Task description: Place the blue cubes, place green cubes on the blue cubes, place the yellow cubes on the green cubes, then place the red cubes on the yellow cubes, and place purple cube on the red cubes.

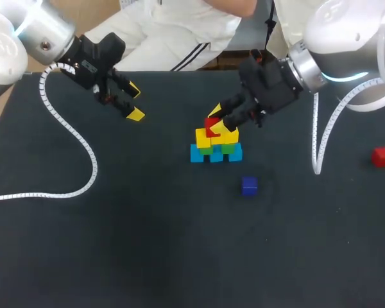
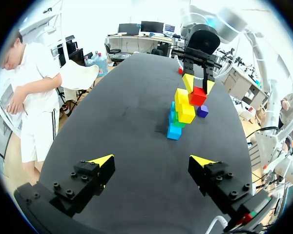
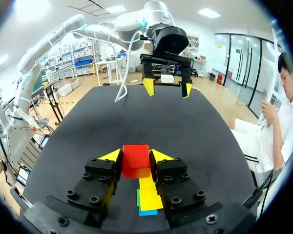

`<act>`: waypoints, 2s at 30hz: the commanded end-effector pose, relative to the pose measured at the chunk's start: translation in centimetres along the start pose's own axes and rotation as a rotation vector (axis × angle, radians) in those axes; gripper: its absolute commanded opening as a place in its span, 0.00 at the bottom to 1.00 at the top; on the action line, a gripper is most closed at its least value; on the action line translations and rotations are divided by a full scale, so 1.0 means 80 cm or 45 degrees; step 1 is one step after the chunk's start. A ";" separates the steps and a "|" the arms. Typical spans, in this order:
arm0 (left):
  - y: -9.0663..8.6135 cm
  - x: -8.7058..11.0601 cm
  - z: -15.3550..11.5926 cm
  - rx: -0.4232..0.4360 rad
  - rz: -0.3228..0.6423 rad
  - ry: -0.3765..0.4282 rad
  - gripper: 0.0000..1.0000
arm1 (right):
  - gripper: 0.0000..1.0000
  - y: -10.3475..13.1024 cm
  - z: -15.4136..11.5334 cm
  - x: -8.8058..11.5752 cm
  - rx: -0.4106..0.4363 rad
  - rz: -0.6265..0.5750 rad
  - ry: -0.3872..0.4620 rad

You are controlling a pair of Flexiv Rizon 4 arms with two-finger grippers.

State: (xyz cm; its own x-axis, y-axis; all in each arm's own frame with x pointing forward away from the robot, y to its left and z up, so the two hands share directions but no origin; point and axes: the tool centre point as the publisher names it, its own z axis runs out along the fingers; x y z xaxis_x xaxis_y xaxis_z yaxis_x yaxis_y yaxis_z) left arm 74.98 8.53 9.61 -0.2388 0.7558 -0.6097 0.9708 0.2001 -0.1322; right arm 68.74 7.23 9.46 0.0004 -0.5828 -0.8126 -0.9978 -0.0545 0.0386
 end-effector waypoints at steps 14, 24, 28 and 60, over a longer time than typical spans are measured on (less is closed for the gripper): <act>-0.001 0.001 -0.001 -0.002 0.003 -0.002 1.00 | 0.00 -0.007 0.003 0.003 -0.009 0.008 -0.006; -0.001 0.001 -0.001 -0.002 0.003 -0.002 1.00 | 0.00 -0.010 0.005 0.005 -0.012 0.015 -0.005; -0.001 0.001 -0.001 -0.002 0.003 -0.002 1.00 | 0.00 -0.010 0.005 0.006 -0.011 0.016 -0.006; -0.001 0.001 -0.001 -0.002 0.003 -0.002 1.00 | 0.00 -0.019 0.006 0.004 -0.025 0.004 0.013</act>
State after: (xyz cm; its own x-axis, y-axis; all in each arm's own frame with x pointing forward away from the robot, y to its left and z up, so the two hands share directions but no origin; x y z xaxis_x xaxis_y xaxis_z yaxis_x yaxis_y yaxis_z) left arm 74.98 8.53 9.61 -0.2388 0.7558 -0.6097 0.9708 0.2001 -0.1322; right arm 70.13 7.47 8.79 -0.0018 -0.5894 -0.8078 -0.9964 -0.0671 0.0512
